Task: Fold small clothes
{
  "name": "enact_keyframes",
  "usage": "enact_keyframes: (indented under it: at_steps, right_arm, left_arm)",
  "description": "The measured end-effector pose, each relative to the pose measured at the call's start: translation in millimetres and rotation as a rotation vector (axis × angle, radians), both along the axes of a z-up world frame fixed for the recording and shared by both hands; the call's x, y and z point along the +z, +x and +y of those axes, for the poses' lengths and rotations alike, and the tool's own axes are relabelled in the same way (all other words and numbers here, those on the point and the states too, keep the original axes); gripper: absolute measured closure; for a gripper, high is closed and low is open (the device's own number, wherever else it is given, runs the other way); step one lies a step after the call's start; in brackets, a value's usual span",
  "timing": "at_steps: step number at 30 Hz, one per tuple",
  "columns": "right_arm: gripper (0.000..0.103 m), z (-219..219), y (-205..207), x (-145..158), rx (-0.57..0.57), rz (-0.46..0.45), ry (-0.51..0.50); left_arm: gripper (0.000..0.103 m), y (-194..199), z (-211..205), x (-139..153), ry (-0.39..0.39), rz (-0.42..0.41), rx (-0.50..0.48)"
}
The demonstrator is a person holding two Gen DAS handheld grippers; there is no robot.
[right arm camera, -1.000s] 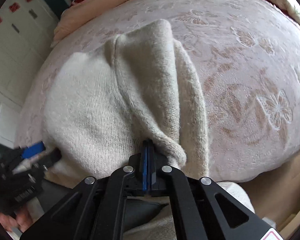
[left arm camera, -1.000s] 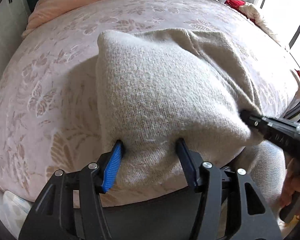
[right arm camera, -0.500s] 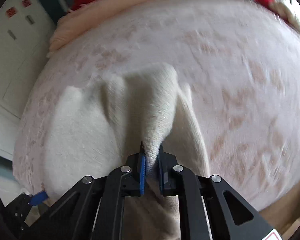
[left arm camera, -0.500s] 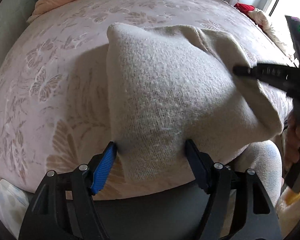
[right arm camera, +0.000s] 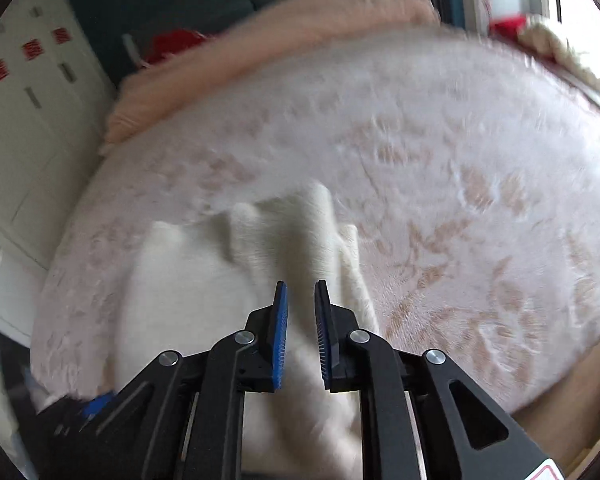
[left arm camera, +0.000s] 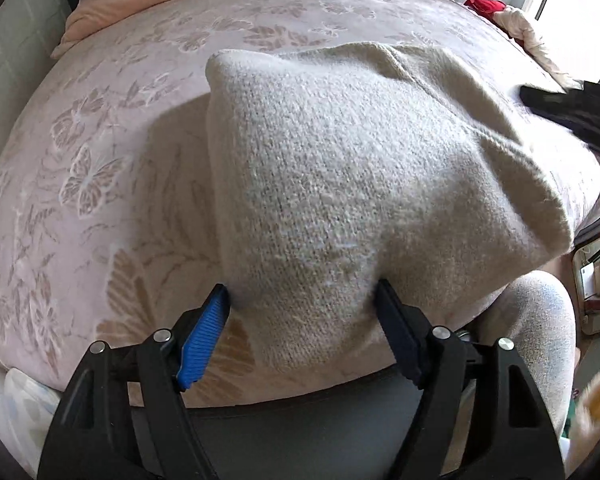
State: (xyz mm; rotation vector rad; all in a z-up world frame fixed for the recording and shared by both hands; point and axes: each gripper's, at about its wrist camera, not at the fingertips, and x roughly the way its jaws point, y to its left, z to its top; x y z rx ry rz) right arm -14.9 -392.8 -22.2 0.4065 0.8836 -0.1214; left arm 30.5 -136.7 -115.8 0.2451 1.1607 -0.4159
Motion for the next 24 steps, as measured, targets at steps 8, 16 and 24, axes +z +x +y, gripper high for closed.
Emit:
enact_keyframes:
  at_steps: [8, 16, 24]
  right_arm:
    - [0.091, 14.1, -4.1, -57.1, 0.041, 0.177, -0.010]
    - [0.027, -24.8, -14.5, -41.7, -0.040, 0.120, 0.032]
    - [0.020, -27.9, 4.5, -108.4, -0.007, 0.209, 0.337]
  left_arm:
    - [0.030, -3.9, -4.7, 0.1, 0.017, -0.008, -0.006]
    - [0.008, 11.5, 34.3, 49.2, -0.322, -0.058, 0.116]
    - [0.005, 57.6, 31.6, -17.8, -0.363, 0.191, 0.216]
